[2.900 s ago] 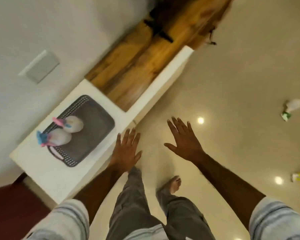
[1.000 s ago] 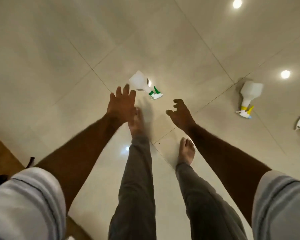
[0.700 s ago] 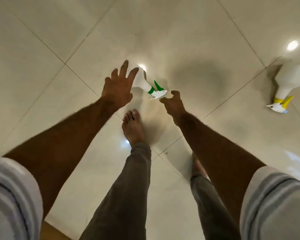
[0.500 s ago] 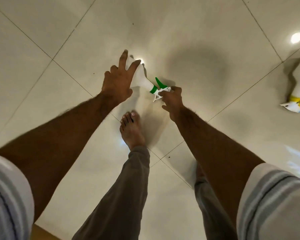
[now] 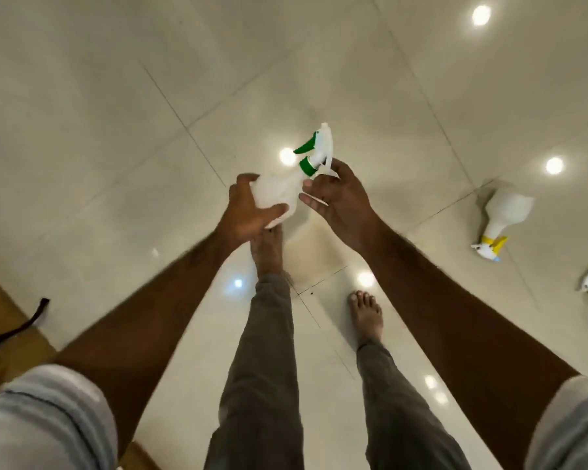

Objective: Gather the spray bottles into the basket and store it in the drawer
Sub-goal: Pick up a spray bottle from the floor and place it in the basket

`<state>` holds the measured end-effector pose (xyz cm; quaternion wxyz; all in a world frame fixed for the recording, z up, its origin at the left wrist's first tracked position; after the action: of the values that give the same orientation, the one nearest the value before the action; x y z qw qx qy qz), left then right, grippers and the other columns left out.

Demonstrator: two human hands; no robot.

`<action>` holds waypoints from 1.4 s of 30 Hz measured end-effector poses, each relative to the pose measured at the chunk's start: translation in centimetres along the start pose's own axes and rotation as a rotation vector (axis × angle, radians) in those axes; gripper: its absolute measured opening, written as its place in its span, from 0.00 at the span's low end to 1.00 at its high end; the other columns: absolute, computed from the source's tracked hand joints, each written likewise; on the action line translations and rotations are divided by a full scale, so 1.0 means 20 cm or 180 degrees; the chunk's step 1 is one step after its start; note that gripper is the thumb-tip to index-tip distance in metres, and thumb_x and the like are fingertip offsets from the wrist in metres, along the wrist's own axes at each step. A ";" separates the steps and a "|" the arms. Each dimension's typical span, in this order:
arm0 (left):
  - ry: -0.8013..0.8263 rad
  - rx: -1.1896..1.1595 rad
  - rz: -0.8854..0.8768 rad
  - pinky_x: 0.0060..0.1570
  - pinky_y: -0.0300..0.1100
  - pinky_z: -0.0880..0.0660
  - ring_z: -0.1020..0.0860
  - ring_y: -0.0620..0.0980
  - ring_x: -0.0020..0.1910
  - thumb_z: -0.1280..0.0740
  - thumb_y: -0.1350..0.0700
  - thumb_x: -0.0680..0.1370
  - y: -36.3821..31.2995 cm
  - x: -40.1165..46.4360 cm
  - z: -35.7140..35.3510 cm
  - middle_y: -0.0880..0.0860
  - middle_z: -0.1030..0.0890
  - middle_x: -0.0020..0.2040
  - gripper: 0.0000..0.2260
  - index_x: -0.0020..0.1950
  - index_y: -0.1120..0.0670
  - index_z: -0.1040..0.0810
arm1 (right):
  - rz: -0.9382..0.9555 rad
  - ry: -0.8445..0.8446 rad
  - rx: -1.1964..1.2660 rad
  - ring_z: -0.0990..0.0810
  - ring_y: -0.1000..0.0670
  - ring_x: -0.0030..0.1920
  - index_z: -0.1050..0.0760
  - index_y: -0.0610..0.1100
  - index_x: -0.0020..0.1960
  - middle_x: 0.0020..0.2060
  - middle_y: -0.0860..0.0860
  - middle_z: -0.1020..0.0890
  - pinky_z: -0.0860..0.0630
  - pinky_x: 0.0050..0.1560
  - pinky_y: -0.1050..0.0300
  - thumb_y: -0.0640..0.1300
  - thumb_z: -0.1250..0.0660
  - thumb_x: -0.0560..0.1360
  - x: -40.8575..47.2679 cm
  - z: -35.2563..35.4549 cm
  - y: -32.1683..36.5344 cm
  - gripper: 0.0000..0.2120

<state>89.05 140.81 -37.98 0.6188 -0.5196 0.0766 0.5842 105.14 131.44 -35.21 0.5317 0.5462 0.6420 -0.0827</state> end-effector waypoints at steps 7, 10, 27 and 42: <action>-0.0674 -0.1673 0.0212 0.40 0.38 0.18 0.22 0.42 0.53 0.27 0.46 0.75 -0.38 -1.21 0.36 0.45 0.28 0.59 0.32 0.72 0.49 0.42 | 0.0541 0.0758 -0.2501 0.21 0.48 0.53 0.29 0.46 0.67 0.52 0.47 0.24 0.19 0.54 0.48 0.43 0.28 0.76 -0.96 -0.72 0.47 0.21; -0.0820 -0.1944 0.0127 0.43 0.42 0.18 0.21 0.45 0.56 0.29 0.42 0.76 -0.45 -1.71 0.50 0.40 0.29 0.58 0.29 0.69 0.45 0.41 | 0.0738 0.1354 -0.3308 0.19 0.47 0.51 0.25 0.44 0.64 0.53 0.47 0.20 0.20 0.52 0.51 0.47 0.29 0.77 -1.39 -1.01 0.51 0.18; -0.3097 -0.2939 0.0324 0.50 0.31 0.27 0.25 0.45 0.62 0.27 0.43 0.74 0.71 -4.36 0.36 0.46 0.29 0.67 0.31 0.71 0.45 0.37 | 0.0764 0.4655 -0.5109 0.19 0.57 0.57 0.25 0.49 0.64 0.57 0.54 0.17 0.23 0.53 0.67 0.46 0.26 0.74 -3.63 -1.68 -1.18 0.20; -0.4555 -0.3522 0.1306 0.60 0.46 0.22 0.25 0.50 0.65 0.25 0.44 0.73 1.93 -6.04 -0.59 0.47 0.29 0.70 0.36 0.75 0.49 0.38 | 0.0316 0.6651 -0.5486 0.22 0.53 0.61 0.28 0.44 0.69 0.63 0.49 0.21 0.25 0.63 0.52 0.46 0.28 0.76 -5.15 -1.19 -3.00 0.24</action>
<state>27.24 45.85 20.02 0.0672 -0.2329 -0.5229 0.8172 27.05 61.29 26.01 -0.0274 -0.1282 0.5696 0.8114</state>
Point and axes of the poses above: each hand's wrist, its own x-axis towards the middle knuckle, its own z-axis out of the back of the hand, y = z × x, the point moved 8 cm from there along x, towards the middle knuckle
